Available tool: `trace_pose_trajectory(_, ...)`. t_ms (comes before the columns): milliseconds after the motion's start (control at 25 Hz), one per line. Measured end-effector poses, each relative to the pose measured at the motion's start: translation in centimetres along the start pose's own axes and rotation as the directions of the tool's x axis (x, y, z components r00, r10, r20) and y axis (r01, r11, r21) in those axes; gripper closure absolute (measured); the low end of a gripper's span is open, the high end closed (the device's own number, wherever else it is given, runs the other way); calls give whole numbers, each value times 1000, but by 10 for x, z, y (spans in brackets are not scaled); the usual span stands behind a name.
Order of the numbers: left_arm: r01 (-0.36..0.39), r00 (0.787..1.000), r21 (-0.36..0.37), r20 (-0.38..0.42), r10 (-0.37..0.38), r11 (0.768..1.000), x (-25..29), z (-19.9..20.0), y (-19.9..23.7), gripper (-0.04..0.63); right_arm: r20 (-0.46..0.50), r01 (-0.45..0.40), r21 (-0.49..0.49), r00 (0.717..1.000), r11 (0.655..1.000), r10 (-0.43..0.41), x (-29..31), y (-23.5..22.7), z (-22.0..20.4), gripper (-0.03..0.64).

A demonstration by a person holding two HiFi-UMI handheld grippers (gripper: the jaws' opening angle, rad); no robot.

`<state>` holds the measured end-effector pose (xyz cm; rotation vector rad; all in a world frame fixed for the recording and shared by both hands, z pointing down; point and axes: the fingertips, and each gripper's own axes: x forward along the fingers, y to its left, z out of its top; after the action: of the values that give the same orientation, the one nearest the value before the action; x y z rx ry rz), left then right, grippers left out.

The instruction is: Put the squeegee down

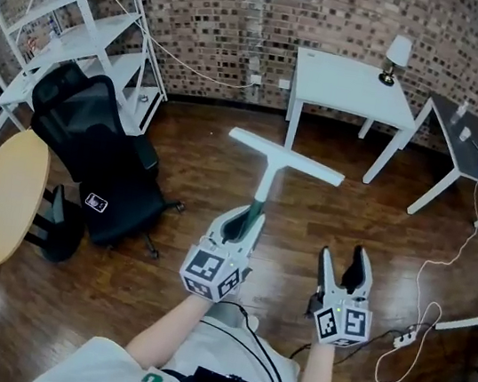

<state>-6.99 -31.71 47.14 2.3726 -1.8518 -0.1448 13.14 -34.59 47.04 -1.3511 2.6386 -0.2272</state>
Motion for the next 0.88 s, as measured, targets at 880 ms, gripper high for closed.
trace_pose_trajectory(880,-8,1000,-49,5,8,999,300,-14,120,515,-83,20,-53,996,998,-25,265,-157,-19,253)
